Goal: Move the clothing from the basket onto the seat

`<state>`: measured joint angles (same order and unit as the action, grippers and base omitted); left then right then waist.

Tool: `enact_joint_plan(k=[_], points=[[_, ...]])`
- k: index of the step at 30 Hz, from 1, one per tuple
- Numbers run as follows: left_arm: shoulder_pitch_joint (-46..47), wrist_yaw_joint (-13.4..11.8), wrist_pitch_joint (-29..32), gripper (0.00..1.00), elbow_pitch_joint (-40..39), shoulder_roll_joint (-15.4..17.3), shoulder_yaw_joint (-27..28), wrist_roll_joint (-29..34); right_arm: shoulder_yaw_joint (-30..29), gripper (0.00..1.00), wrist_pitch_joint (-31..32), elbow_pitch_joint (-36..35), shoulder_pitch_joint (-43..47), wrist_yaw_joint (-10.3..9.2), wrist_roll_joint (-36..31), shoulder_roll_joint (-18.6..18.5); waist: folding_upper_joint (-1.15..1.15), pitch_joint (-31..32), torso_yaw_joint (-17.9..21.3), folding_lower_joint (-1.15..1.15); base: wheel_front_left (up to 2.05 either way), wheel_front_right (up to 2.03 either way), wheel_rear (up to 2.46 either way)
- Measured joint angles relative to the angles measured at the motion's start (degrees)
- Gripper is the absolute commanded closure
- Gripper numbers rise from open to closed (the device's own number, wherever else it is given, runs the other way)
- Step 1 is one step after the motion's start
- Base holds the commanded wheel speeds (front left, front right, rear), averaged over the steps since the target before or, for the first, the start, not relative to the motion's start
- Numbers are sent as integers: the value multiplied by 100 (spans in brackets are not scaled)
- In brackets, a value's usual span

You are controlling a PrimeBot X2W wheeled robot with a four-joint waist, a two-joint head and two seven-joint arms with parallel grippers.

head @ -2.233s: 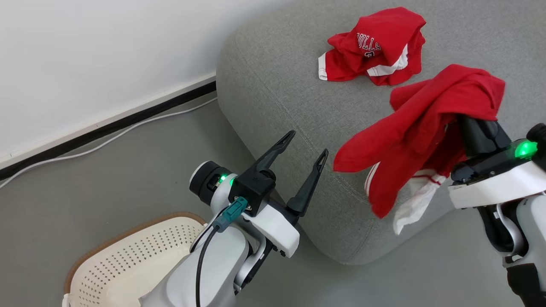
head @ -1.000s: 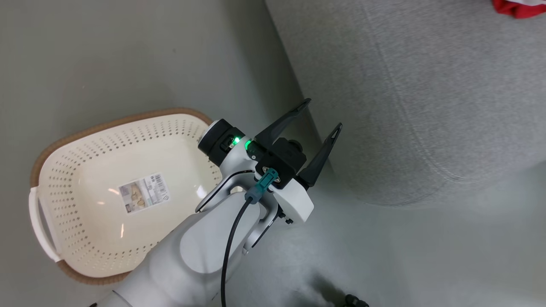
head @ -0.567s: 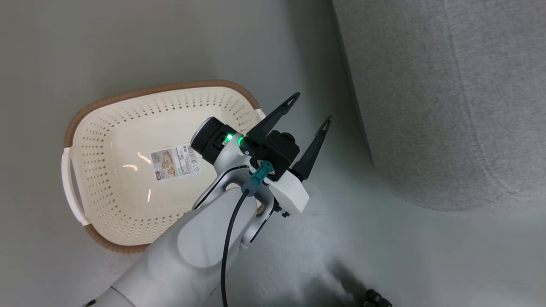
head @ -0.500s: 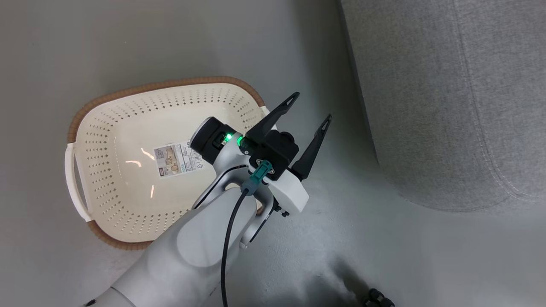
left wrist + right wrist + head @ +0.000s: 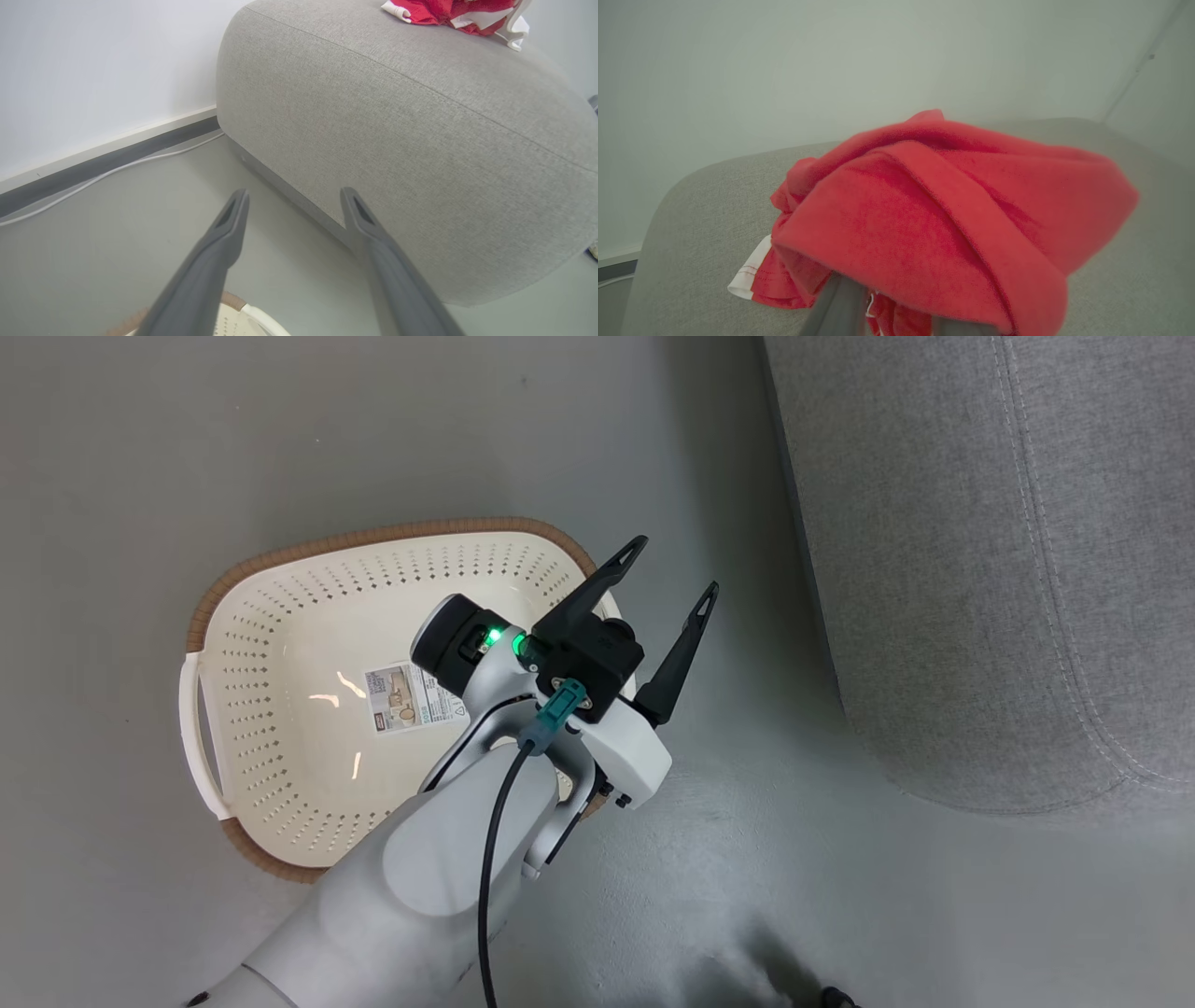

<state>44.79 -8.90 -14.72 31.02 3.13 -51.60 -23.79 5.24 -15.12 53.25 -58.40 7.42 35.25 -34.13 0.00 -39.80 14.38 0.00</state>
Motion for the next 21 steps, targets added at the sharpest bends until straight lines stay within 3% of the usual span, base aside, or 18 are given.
enact_joint_plan(k=[12,21], points=[[-288,3,0,0,-201,-13,322,-34,345,0,1,-700,1325,0,94,277,0,538,-74,0,0,0,0],[-895,-77,0,0,-348,-31,1276,286,705,0,4,-1344,1555,0,-215,454,0,1131,-275,0,0,0,0]])
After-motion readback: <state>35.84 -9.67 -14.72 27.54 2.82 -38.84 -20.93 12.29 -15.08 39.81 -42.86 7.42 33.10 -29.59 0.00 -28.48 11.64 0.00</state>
